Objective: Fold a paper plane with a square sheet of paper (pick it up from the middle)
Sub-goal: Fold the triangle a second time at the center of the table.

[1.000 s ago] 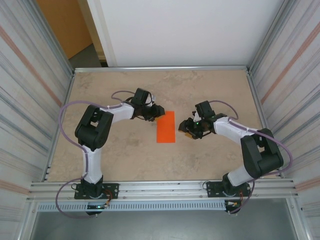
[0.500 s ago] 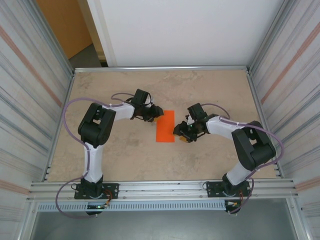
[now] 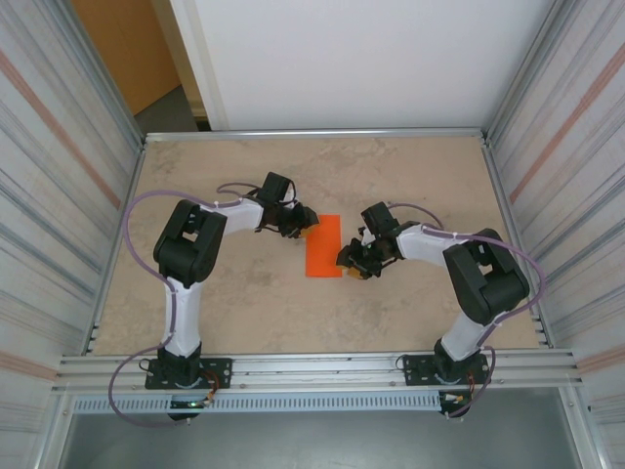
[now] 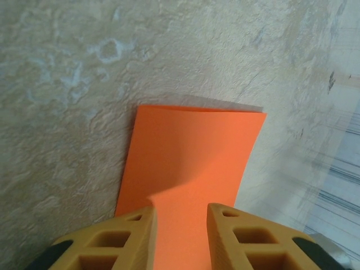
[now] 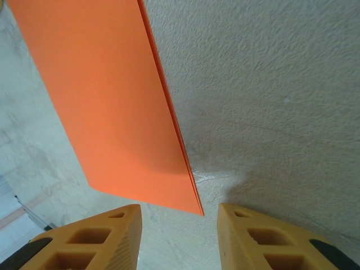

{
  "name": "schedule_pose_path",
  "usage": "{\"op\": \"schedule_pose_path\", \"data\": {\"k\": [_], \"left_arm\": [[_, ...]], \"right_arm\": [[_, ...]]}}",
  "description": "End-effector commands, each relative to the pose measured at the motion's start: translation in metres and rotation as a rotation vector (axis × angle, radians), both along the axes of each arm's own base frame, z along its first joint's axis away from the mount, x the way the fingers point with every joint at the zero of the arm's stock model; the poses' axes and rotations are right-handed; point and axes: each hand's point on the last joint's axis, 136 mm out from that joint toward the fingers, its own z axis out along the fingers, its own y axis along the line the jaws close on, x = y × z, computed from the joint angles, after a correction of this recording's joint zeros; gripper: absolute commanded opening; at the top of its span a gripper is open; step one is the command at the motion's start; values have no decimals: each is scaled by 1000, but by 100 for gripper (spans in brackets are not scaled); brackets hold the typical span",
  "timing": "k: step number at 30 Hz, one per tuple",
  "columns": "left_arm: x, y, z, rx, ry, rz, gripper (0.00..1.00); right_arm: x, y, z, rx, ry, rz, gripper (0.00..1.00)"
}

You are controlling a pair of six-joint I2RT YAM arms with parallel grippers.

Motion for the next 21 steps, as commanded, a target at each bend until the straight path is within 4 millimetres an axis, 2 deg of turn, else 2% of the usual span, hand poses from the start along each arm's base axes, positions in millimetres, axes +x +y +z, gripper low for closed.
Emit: {"op": "schedule_pose_path", "data": {"k": [1, 12, 21], "left_arm": [[-22, 18, -41, 119, 144, 36, 29], [-24, 24, -48, 106, 199, 51, 27], [-24, 27, -52, 90, 223, 52, 28]], "right_arm": [[2, 10, 5, 28, -1, 23, 38], [-3, 12, 2, -14, -2, 56, 35], [-7, 7, 0, -64, -9, 80, 39]]}}
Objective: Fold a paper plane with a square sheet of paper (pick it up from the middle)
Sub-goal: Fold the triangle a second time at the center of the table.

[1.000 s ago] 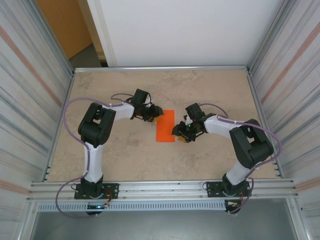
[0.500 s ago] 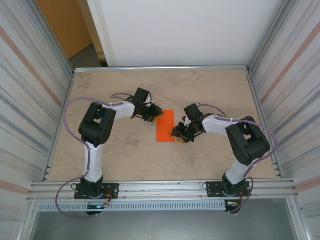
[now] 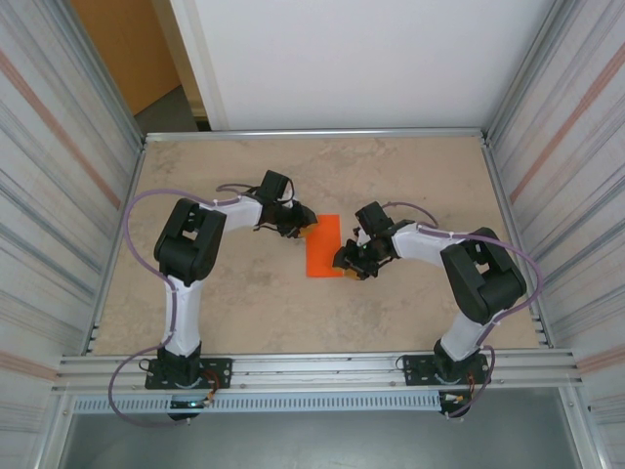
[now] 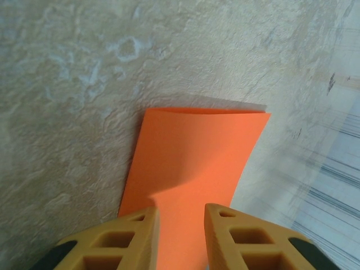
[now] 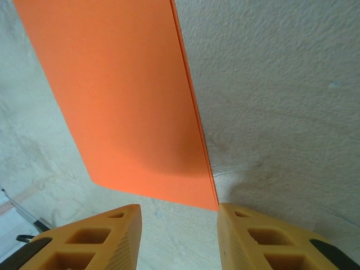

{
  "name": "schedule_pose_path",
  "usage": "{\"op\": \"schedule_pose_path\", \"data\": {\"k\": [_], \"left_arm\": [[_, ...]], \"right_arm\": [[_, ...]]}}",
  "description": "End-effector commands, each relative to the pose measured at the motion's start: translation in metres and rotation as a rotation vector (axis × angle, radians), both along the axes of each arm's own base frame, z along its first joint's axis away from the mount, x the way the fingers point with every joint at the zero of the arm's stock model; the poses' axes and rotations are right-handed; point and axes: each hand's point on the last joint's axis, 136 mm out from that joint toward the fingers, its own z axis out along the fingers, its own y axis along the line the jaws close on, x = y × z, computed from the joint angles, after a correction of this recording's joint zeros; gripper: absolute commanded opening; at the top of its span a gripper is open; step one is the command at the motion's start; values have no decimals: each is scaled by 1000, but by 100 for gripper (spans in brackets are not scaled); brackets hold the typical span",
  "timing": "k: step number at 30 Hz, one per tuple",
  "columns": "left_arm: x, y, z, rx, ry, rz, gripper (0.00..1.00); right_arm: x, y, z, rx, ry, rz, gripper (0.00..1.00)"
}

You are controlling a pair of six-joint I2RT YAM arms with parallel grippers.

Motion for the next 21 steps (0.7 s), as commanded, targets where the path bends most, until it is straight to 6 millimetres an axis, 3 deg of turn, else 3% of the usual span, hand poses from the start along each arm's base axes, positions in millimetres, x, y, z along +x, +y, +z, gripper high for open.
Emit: {"op": "schedule_pose_path", "data": {"k": [1, 14, 21], "left_arm": [[-24, 23, -51, 113, 166, 39, 28], [-27, 24, -54, 114, 179, 38, 27], [-23, 22, -44, 102, 153, 33, 27]], "right_arm": [[-2, 1, -2, -35, -1, 38, 39], [2, 12, -8, -55, -3, 90, 37], [11, 18, -4, -37, -40, 99, 37]]}}
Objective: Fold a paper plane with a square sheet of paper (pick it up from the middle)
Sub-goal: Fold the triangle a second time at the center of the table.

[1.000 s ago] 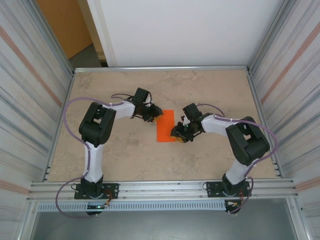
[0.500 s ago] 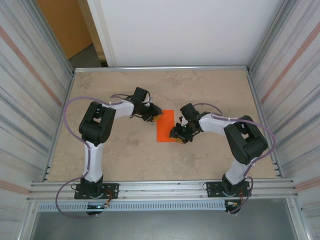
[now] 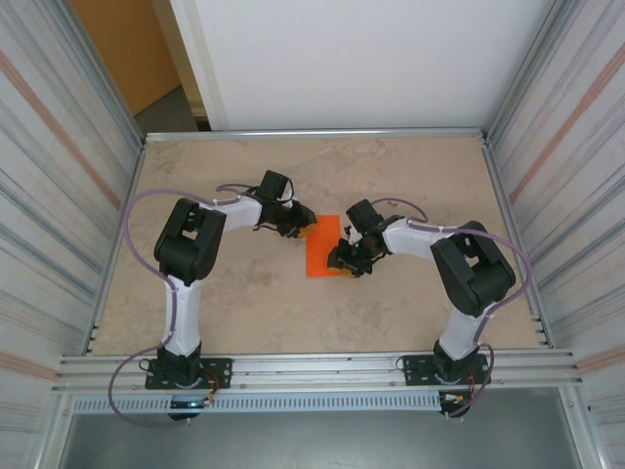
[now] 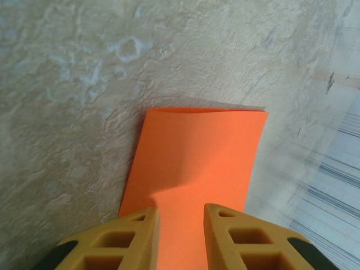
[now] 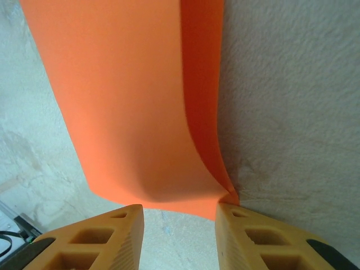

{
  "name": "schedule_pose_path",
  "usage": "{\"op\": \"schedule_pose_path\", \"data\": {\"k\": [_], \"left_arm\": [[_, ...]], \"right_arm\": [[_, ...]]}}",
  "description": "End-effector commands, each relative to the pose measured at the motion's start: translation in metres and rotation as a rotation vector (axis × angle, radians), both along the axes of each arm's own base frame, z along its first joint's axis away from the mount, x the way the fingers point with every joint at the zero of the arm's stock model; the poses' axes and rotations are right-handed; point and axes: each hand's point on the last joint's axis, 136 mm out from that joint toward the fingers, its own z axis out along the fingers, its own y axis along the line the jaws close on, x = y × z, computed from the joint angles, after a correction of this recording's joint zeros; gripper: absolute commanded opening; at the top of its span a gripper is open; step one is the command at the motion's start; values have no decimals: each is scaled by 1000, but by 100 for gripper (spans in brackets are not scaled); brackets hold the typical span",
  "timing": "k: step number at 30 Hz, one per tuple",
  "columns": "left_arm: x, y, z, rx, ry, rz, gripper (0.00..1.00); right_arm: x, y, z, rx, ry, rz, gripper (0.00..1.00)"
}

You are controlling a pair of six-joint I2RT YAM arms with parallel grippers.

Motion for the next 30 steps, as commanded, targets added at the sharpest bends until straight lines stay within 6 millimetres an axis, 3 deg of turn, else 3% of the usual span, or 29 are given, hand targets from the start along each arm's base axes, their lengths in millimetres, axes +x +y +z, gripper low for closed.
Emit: {"op": "schedule_pose_path", "data": {"k": [1, 30], "left_arm": [[-22, 23, -43, 110, 144, 36, 27], [-24, 24, -46, 118, 154, 29, 27]], "right_arm": [[6, 5, 1, -1, -29, 25, 37], [46, 11, 23, 101, -196, 60, 51]]}}
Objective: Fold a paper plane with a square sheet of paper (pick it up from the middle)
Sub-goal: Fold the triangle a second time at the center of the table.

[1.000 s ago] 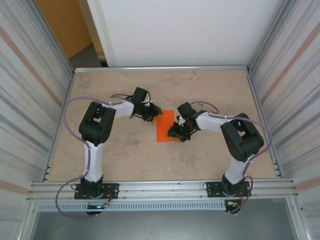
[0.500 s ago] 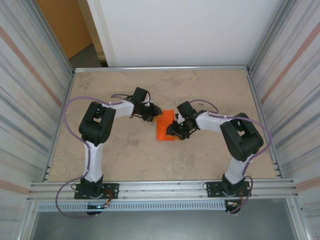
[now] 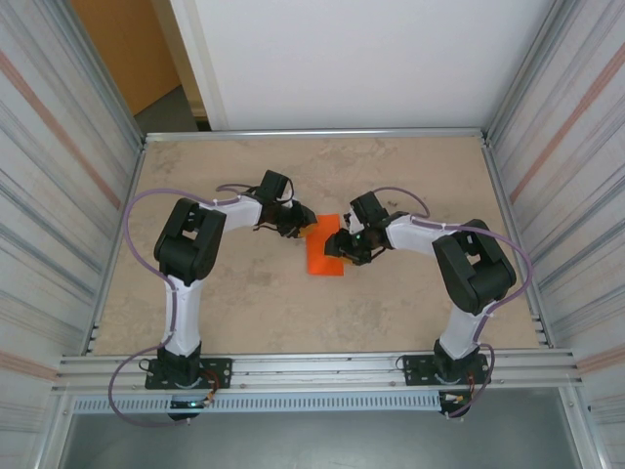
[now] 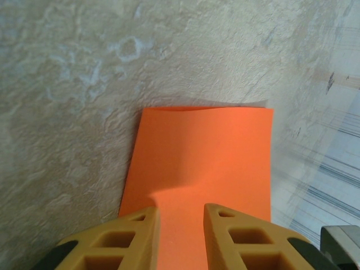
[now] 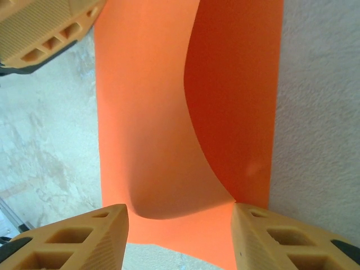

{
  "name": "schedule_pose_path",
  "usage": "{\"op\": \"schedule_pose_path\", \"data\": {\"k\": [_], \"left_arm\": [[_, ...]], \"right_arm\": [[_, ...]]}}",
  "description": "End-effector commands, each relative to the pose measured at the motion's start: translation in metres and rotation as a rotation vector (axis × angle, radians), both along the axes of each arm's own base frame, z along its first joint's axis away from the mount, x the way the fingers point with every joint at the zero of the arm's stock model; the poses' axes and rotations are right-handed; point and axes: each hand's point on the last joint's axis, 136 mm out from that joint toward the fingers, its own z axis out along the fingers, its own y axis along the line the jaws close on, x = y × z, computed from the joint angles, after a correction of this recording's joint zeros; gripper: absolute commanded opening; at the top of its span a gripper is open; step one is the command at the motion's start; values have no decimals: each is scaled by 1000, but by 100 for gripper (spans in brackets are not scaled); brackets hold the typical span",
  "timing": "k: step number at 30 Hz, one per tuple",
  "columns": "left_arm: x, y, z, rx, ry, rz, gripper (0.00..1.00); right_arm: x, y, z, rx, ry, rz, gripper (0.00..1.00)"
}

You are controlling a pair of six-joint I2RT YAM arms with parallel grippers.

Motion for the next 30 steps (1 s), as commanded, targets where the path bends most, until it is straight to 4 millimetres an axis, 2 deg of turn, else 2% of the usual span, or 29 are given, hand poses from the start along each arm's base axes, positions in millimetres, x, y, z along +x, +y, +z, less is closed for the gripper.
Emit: {"op": "schedule_pose_path", "data": {"k": [1, 18, 23, 30], "left_arm": [[-25, 24, -47, 119, 153, 27, 27], [-24, 24, -45, 120, 152, 24, 27], [-24, 24, -44, 120, 148, 23, 27], [-24, 24, -43, 120, 147, 25, 27]], "right_arm": [[11, 9, 10, 41, -49, 39, 51], [36, 5, 9, 43, -75, 35, 52], [29, 9, 9, 75, -48, 58, 49], [7, 7, 9, 118, 44, 26, 39]]}}
